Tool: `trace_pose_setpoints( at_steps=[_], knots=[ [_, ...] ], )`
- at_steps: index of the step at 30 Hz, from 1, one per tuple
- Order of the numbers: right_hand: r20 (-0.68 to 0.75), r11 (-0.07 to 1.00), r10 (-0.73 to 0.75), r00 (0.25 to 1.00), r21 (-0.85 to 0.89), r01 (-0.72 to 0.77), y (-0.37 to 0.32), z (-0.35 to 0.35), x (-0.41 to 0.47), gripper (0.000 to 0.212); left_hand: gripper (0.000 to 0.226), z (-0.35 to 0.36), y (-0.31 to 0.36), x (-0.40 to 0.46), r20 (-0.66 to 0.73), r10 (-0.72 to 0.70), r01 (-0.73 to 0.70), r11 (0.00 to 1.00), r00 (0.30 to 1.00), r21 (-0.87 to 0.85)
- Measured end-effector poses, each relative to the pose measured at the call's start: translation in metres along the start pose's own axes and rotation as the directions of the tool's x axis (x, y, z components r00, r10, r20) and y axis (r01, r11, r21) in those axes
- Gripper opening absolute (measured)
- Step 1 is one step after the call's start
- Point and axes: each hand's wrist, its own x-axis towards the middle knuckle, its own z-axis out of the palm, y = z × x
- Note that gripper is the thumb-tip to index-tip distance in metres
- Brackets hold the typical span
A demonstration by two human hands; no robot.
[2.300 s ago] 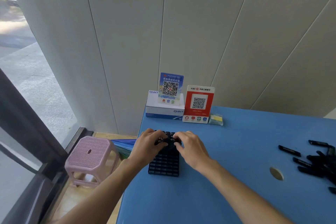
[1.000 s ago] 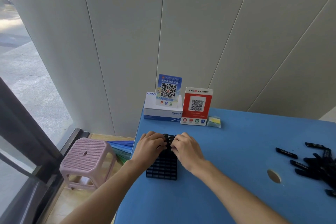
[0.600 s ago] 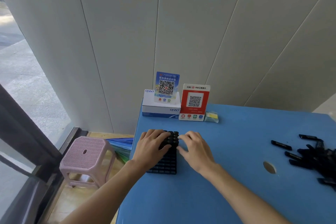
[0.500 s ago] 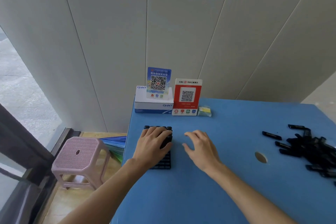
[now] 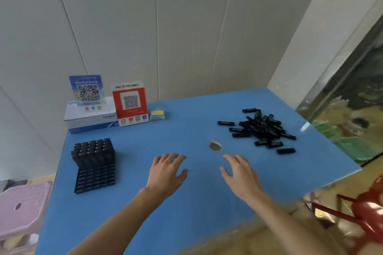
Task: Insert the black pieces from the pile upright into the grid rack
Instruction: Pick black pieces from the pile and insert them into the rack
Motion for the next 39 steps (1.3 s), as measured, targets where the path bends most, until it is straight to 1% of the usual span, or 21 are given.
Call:
trace_pose_setpoints(
  at_steps=[4,10,14,18,22,26,29,36,39],
  knots=[
    [-0.020,0.997,0.081,0.996,-0.001,-0.081,0.081,-0.035,-0.028,0.041,0.038,0.028,0.074,0.007,0.071,0.057,-0.056,0.998,0.996,-0.012],
    [0.024,0.986,0.163,0.986,0.024,-0.164,0.192,-0.069,-0.069,0.039,0.036,0.067,0.174,0.021,0.151,0.070,-0.072,0.997,0.986,0.007],
    [0.015,0.979,0.199,0.980,0.051,-0.200,0.243,-0.087,-0.076,0.038,0.038,0.078,0.219,0.036,0.203,0.046,-0.050,0.999,0.978,0.015],
    [0.006,0.974,0.208,0.978,0.085,-0.208,0.272,-0.094,-0.060,0.039,0.042,0.095,0.243,0.059,0.229,0.021,-0.018,1.000,0.973,-0.015],
    [0.028,0.980,0.178,0.984,0.089,-0.180,0.296,-0.095,-0.032,0.038,0.040,0.119,0.254,0.088,0.230,-0.010,0.020,0.999,0.973,-0.042],
    [0.043,0.984,0.153,0.987,0.086,-0.156,0.323,-0.095,0.008,0.036,0.041,0.143,0.265,0.123,0.269,-0.034,0.059,0.995,0.963,-0.084],
    [0.073,0.989,0.127,0.989,0.068,-0.132,0.344,-0.098,0.043,0.036,0.041,0.157,0.273,0.151,0.280,-0.058,0.083,0.994,0.958,-0.077],
    [0.120,0.995,0.072,0.990,0.065,-0.081,0.379,-0.093,0.120,0.033,0.039,0.188,0.292,0.198,0.264,-0.113,0.147,0.982,0.958,-0.115],
    [0.133,0.997,0.017,0.991,0.076,-0.028,0.390,-0.087,0.147,0.030,0.037,0.198,0.306,0.211,0.278,-0.108,0.141,0.984,0.955,-0.104]
  ],
)
